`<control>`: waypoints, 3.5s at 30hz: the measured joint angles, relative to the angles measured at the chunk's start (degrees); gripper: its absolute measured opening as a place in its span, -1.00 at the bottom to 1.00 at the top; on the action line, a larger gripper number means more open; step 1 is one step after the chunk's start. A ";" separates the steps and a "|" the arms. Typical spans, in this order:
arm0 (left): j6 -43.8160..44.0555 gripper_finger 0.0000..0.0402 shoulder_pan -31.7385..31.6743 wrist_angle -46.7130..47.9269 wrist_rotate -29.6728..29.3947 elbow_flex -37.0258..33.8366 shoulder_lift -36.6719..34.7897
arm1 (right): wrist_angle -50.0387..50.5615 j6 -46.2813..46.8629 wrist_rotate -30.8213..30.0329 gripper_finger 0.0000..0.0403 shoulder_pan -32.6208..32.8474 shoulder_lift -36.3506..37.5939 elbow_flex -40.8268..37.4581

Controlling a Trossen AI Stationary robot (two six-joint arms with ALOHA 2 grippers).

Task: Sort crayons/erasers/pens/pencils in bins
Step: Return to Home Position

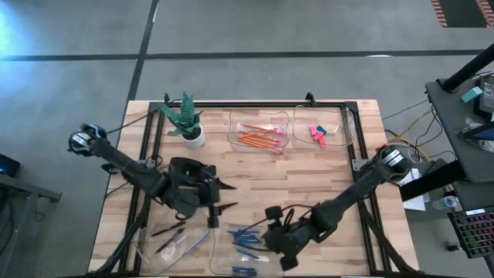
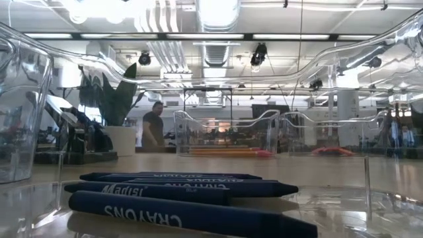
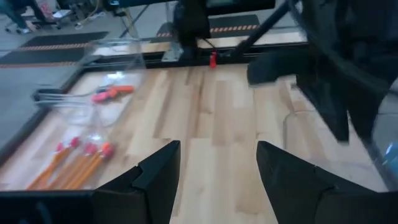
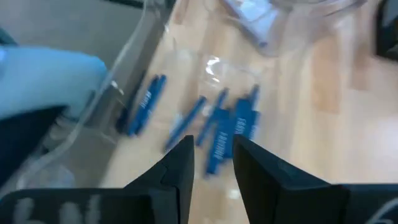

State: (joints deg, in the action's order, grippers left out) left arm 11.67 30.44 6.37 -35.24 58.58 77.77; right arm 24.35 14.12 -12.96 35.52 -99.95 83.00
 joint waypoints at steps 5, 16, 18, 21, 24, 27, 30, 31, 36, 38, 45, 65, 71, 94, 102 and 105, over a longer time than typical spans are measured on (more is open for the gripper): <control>0.04 -0.01 0.00 7.18 -0.81 -0.93 -7.99 | 8.92 -4.72 -0.09 -0.51 -0.50 3.88 -0.48; 6.36 -0.01 -0.04 24.63 -5.73 -1.12 -23.65 | 4.58 -7.34 -0.33 -0.53 -5.97 19.10 -15.96; 8.68 -0.01 -0.04 26.94 -7.12 -1.70 -26.00 | 0.89 -7.31 -0.34 -0.52 -7.54 22.60 -20.81; 9.56 -0.01 -0.04 27.72 -7.74 -4.31 -29.76 | -3.47 -7.25 -0.10 -0.51 -9.78 27.25 -28.03; 10.64 -0.01 -0.02 27.69 -9.50 -8.20 -34.27 | -6.29 -7.07 -0.07 -0.52 -11.60 31.99 -34.05; 13.28 -0.01 -0.04 27.61 -13.58 -12.42 -38.94 | -8.27 -6.54 -0.07 -0.54 -12.99 36.91 -39.58; 16.09 -0.01 -0.04 26.57 -16.22 -16.70 -43.16 | -10.17 -6.11 -0.07 -0.54 -13.77 41.97 -44.61; 16.48 -0.01 -0.07 25.71 -16.31 -18.28 -44.25 | -10.93 -5.84 -0.07 -0.53 -13.94 43.81 -46.16; 16.48 -0.01 -0.06 18.28 -16.48 -27.16 -47.96 | -19.91 -6.61 -0.07 -0.53 -14.20 52.44 -55.95; 16.47 -0.01 -0.04 15.04 -16.98 -30.73 -49.83 | -23.90 -7.03 -0.08 -0.53 -14.20 55.52 -59.55; 15.98 -0.01 -0.05 2.45 -17.71 -42.39 -56.14 | -31.53 -5.12 -0.10 -0.54 -14.20 63.94 -68.68; 16.08 -0.01 -0.04 -11.21 -17.31 -57.66 -67.43 | -42.30 -4.73 -2.20 -0.53 -14.22 73.86 -80.62; 16.31 -0.01 -0.04 -12.13 -16.38 -58.09 -66.29 | -44.67 -3.62 -2.58 -0.53 -14.26 73.86 -82.29; 16.32 -0.01 -0.02 -11.93 -17.58 -58.22 -61.21 | -41.35 -2.95 -10.24 -0.53 -14.57 73.18 -82.34; 16.32 -0.01 -0.04 -11.91 -17.60 -58.27 -60.29 | -41.36 -2.16 -10.36 -0.53 -14.57 73.18 -82.36; 16.32 -0.01 -0.04 -11.91 -17.58 -58.29 -60.28 | -41.37 -2.16 -12.18 -0.53 -14.57 73.18 -82.36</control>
State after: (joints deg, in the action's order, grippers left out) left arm 27.99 30.39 -5.54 -52.82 0.30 17.50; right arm -17.02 11.96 -25.14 20.95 -26.76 0.64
